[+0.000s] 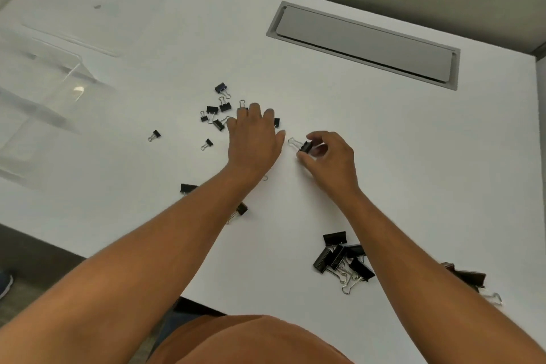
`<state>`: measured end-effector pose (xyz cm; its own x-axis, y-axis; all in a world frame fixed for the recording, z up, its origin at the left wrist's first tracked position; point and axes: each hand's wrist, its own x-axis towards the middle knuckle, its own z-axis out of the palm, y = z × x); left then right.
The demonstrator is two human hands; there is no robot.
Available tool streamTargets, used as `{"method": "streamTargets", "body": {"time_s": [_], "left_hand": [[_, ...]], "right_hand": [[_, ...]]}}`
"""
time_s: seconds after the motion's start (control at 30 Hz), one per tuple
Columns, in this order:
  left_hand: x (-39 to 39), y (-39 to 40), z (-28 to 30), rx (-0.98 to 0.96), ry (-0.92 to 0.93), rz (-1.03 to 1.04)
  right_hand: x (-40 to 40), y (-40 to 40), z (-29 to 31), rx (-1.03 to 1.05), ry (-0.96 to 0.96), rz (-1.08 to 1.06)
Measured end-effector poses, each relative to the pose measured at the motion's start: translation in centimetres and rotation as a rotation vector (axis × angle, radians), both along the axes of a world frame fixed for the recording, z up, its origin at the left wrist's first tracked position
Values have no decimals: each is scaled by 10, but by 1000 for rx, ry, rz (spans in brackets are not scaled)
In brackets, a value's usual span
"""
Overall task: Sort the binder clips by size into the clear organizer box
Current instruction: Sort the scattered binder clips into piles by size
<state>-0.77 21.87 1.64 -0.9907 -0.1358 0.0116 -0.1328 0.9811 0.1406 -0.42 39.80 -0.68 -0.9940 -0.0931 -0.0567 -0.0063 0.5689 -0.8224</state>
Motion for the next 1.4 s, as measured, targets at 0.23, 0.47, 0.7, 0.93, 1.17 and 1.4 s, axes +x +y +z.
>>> {"method": "streamTargets", "body": {"time_s": [0.23, 0.47, 0.7, 0.93, 1.17, 1.4], "left_hand": [[-29, 5, -15, 36, 22, -73], [29, -6, 52, 726, 9, -154], [125, -93, 41, 517, -40, 168], [156, -115, 8, 552, -45, 231], [151, -148, 0, 600, -29, 152], [143, -182, -6, 665, -280, -9]], "right_hand": [[21, 25, 7, -297, -264, -153], [50, 32, 47, -595, -430, -105], [99, -10, 52, -345, -305, 219], [119, -69, 29, -15, -212, 430], [119, -98, 21, 158, -117, 479], [128, -112, 19, 295, -143, 306]]}}
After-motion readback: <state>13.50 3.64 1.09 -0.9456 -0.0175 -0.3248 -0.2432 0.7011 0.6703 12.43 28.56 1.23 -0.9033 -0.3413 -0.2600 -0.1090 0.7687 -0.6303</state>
